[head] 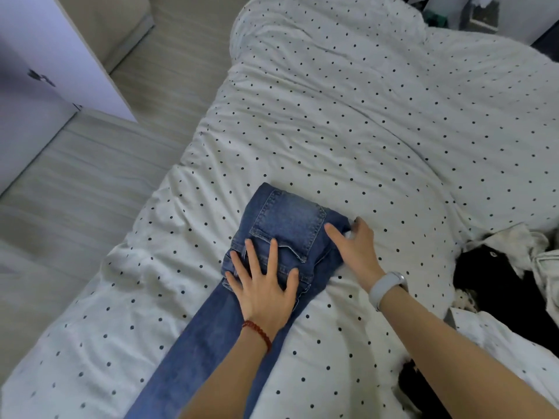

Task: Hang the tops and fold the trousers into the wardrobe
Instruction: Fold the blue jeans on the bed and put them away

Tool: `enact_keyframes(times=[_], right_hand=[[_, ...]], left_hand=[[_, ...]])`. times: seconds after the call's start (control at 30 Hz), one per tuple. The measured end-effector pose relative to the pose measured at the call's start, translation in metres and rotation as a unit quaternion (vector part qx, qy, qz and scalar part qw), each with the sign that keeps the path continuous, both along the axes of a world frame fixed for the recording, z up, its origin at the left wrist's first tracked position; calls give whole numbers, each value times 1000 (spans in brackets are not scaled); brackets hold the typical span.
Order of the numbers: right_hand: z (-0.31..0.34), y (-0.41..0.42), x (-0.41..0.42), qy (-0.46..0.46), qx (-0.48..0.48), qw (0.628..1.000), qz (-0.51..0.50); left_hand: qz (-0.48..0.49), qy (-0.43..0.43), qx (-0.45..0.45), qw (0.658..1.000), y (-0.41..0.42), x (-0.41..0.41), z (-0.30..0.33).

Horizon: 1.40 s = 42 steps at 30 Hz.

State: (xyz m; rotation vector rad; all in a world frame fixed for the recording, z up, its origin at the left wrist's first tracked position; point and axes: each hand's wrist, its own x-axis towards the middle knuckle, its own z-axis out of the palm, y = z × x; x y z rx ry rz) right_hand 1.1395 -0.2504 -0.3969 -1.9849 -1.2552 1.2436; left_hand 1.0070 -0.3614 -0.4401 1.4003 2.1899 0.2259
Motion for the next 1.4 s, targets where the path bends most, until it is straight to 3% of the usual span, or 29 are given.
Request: enact_keyframes(times=[0.2,0.3,0.37,0.4,0.43,0.47,0.53,0.63,0.7,0.77,0.87,0.9,1.0,1.1,1.17,1.23,1.4], right_hand=[[19,12,-17,71,-41,996,20],[38,3,-26,82,8,995,53],[50,-11,-34,78,62,989,106],[56,-20,-37,70,91,983,143],[64,-30,-42,55,115,975,182],[73,-41,-46,35,132,966,221],[92,-68,-54,-21,149,943,297],[107,-117,-66,-89,220,884,403],[103,-152,-75,-95,303,820,476],[89,-185,-82,-85,344,763,541],[60,-236,-89,-77,312,693,645],[51,-248,-89,-63,283,684,669],[33,-257,-84,-24,254,726,639],[13,-226,-74,-112,288,797,519],[3,-200,-69,-151,198,854,456],[-2,-180,-69,-99,77,897,424],[2,-161,-79,-52,-131,904,404]], left_hand=[[35,-48,-20,998,4,2,20],[21,-96,-3,995,-12,-9,25],[11,-160,3,987,-25,-20,18],[26,-239,7,971,-30,-25,18],[76,-355,16,932,-36,-34,22],[149,-466,37,872,-40,-43,29],[282,-596,57,750,-53,-67,52],[418,-686,48,594,-88,-105,71],[455,-701,71,545,-123,-121,77],[478,-681,81,549,-155,-126,84],[505,-660,78,550,-198,-118,82],[521,-627,80,574,-207,-114,75],[529,-454,92,711,-229,-97,46],[509,-287,76,808,-228,-78,37],[496,-171,97,846,-223,-63,40],[449,-119,105,880,-219,-47,41],[435,-183,47,881,-228,-31,26]])
